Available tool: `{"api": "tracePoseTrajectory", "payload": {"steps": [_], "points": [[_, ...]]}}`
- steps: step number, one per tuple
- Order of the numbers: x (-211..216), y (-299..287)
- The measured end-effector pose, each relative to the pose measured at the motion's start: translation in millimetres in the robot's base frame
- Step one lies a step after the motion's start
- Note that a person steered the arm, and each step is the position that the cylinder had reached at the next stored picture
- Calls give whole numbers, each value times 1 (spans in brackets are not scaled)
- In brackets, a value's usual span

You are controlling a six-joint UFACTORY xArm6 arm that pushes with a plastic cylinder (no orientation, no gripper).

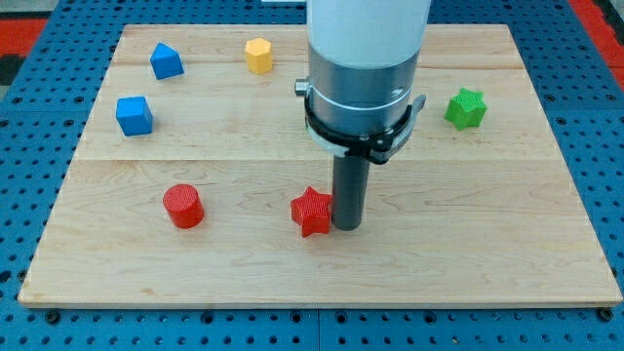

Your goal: Push the red star into the red circle

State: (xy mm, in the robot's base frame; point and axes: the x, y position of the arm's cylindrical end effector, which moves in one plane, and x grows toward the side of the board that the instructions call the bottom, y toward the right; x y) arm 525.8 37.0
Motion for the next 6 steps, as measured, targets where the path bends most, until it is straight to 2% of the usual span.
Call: {"api": "tracePoseTrajectory", "payload": {"steps": [1, 2, 3, 5, 6], "points": [[0, -35], [-9, -105], [-9, -107], [-9, -169], [-9, -161]]}}
